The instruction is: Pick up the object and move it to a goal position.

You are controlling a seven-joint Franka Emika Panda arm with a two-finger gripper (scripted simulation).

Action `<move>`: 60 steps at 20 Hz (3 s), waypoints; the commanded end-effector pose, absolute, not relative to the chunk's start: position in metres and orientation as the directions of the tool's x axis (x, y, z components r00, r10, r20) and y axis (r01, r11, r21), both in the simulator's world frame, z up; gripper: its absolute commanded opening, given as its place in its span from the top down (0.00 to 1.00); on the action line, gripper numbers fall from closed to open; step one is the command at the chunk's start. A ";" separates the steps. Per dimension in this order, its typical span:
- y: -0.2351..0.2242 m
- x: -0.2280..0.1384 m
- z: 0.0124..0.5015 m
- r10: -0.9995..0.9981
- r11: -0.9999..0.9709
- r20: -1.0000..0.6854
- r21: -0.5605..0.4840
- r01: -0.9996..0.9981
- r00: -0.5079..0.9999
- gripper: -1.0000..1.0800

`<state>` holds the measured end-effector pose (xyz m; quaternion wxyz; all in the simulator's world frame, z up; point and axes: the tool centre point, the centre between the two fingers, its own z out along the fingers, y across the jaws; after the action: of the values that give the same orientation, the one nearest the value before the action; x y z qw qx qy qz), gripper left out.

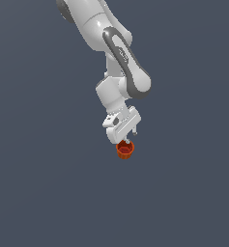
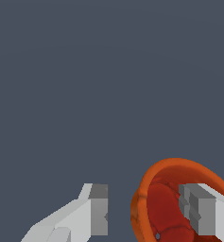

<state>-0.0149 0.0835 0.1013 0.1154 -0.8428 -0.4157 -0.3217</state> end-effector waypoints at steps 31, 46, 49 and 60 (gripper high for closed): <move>0.073 -0.018 0.079 0.650 -0.628 0.623 0.118 0.769 0.435 0.38; 0.079 -0.009 0.065 0.649 -0.630 0.623 0.118 0.768 0.437 1.00; 0.079 -0.009 0.065 0.649 -0.630 0.623 0.118 0.768 0.437 1.00; 0.063 -0.021 0.072 0.649 -0.631 0.623 0.118 0.767 0.438 1.00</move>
<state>-0.0185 0.0679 0.0694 0.0921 -0.8430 -0.4200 -0.3233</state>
